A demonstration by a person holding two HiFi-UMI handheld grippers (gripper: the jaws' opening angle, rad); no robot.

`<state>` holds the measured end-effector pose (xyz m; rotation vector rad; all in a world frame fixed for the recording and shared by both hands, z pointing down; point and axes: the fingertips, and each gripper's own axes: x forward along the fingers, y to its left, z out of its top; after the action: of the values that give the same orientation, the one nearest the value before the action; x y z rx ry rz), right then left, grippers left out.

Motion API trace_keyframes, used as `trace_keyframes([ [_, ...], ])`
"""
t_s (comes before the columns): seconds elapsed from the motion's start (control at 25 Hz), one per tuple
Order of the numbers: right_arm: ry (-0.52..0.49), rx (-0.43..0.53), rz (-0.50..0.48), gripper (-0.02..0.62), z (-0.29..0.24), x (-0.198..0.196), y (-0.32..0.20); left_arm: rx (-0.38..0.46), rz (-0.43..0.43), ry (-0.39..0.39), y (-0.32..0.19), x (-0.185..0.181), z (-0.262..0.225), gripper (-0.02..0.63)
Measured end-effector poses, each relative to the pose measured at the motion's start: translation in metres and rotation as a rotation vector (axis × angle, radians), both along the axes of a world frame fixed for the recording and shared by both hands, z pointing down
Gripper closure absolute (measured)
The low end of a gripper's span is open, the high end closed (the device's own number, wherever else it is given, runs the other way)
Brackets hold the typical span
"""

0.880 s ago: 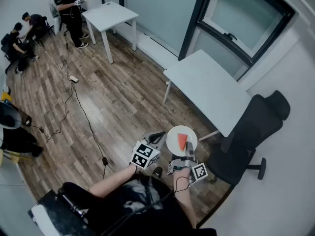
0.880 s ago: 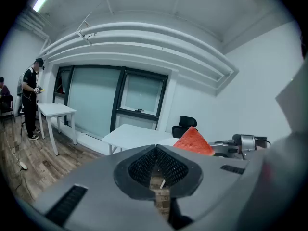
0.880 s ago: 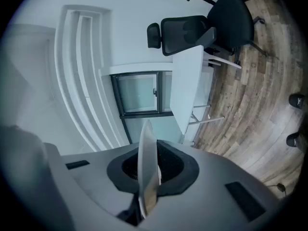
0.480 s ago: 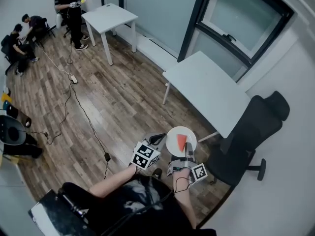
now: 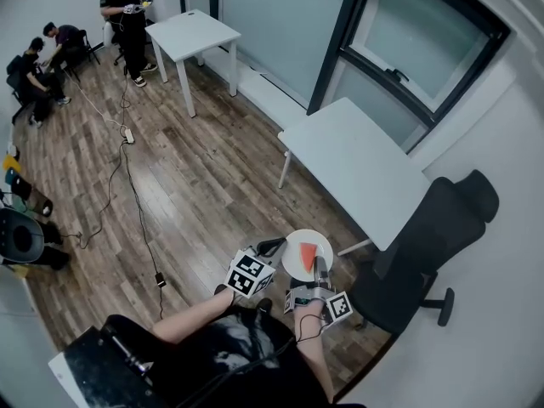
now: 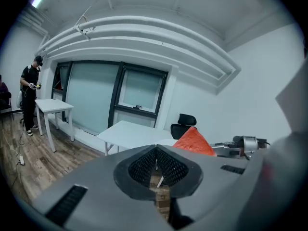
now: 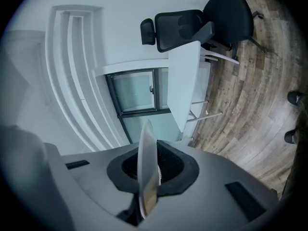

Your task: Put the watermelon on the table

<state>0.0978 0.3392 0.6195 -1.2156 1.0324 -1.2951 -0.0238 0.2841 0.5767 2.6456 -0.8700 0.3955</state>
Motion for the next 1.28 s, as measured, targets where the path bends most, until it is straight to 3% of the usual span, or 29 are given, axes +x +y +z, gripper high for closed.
trace_keyframes([
  [0.28,-0.045,0.014,-0.013,0.571,0.01,0.021,0.0,-0.017,-0.037,-0.023,0.004,0.011,0.011,0.6],
  [0.68,-0.117,-0.06,-0.039,0.571,0.053,0.039,-0.003,-0.077,-0.08,-0.048,-0.004,0.025,0.038,0.6],
  [0.88,-0.099,-0.065,-0.038,0.571,0.064,0.051,-0.056,-0.062,-0.068,-0.054,-0.053,0.029,0.039,0.6],
  [1.12,-0.044,-0.025,-0.087,0.571,0.047,0.036,-0.144,-0.035,-0.087,-0.015,-0.138,0.013,0.029,0.6],
  [1.28,-0.026,-0.001,-0.068,0.571,0.035,0.032,-0.185,-0.03,-0.052,-0.004,-0.184,0.015,0.026,0.6],
])
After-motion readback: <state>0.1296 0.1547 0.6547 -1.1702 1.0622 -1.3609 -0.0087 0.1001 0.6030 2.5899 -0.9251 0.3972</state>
